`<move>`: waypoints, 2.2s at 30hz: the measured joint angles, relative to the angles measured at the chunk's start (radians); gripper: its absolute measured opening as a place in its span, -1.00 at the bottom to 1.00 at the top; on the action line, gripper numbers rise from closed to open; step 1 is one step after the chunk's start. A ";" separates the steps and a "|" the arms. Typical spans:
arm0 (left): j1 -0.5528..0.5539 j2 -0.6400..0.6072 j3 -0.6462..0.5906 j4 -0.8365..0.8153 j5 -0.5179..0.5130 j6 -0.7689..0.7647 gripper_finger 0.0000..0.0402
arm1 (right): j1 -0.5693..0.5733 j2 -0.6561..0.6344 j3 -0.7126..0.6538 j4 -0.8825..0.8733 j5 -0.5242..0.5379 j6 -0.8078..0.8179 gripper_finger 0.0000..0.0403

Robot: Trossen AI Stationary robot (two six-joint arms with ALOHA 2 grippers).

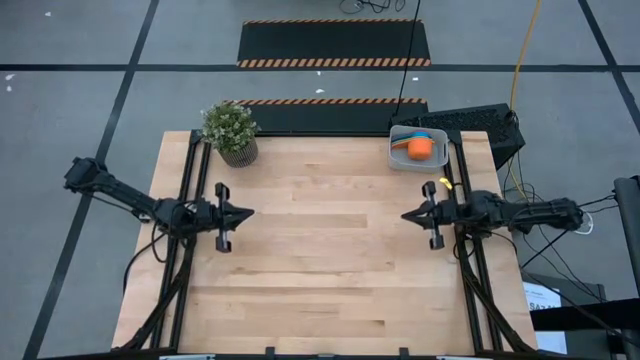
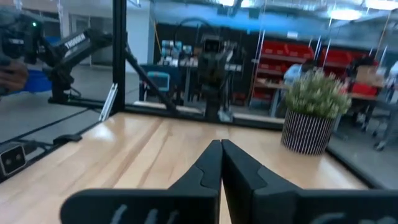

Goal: Nest measuring cups in basket
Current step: Return to Home Position

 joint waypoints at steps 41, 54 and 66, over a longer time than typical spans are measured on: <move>-0.267 -0.147 0.000 -0.269 -0.137 0.162 -0.95 | 0.000 -0.064 0.027 -0.048 -0.007 -0.081 -1.00; -0.198 -0.560 0.000 -0.691 -0.134 0.178 -0.98 | 0.000 -0.062 0.020 -0.069 -0.005 -0.044 -1.00; -0.045 -0.557 0.000 -0.721 -0.049 0.158 -0.98 | 0.000 -0.060 0.020 -0.064 0.000 -0.210 -1.00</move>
